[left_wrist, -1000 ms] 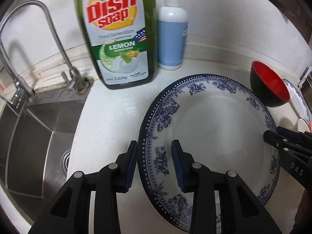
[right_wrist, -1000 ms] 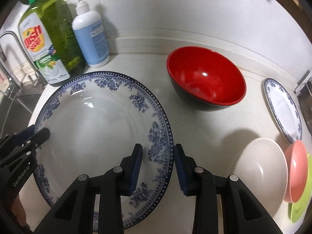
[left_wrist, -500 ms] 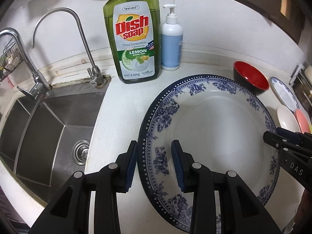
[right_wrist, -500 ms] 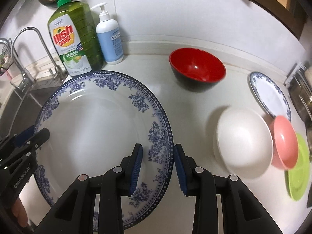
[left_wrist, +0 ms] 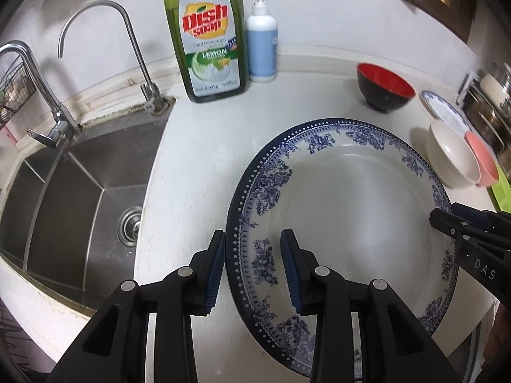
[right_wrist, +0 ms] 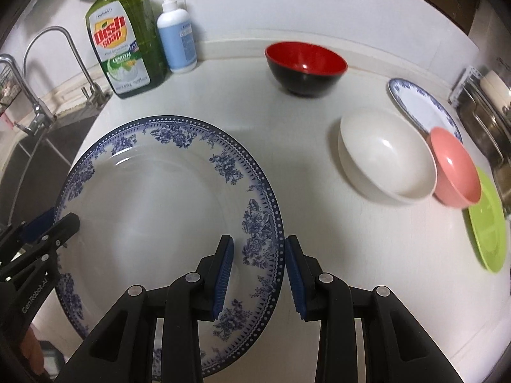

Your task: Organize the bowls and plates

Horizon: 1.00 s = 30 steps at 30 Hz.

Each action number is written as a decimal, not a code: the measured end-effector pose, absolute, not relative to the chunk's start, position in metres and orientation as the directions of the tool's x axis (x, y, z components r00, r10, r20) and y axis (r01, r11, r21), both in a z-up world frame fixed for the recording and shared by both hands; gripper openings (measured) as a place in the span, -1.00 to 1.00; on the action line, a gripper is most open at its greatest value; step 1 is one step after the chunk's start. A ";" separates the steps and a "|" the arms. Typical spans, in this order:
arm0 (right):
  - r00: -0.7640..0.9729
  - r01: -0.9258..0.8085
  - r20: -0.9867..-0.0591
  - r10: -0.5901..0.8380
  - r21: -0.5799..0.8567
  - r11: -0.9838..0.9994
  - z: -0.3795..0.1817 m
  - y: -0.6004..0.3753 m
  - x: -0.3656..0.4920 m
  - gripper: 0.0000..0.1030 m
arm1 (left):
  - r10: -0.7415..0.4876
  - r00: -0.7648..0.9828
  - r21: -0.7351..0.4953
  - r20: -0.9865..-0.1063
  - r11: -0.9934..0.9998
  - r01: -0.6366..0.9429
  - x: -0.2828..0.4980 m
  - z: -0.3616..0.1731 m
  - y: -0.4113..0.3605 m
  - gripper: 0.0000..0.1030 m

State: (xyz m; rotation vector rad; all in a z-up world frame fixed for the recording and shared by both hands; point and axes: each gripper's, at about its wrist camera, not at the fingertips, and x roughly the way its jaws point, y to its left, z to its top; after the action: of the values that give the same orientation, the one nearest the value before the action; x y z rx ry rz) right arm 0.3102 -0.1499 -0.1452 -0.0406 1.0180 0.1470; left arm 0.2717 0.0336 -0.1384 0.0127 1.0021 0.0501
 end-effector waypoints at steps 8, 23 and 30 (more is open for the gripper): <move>0.485 -0.120 -0.871 0.081 0.026 0.992 -0.158 -0.150 0.298 -0.33 | 0.028 0.500 0.028 -0.865 1.000 -0.008 0.261 -0.155 0.033 -0.32; 0.434 -0.105 -0.899 0.056 0.012 0.994 -0.174 -0.147 0.290 -0.33 | 0.014 0.449 0.023 -0.893 1.000 0.013 0.258 -0.174 0.034 -0.31; 0.425 -0.105 -0.903 0.055 0.011 0.994 -0.178 -0.145 0.287 -0.33 | 0.022 0.439 0.032 -0.898 0.999 0.015 0.257 -0.176 0.033 -0.31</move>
State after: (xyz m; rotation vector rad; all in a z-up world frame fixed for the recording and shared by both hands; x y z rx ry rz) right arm 0.2867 -0.1452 -0.1781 -0.0500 1.1270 0.0999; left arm 0.2570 0.0326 -0.1761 0.0369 1.1167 0.0038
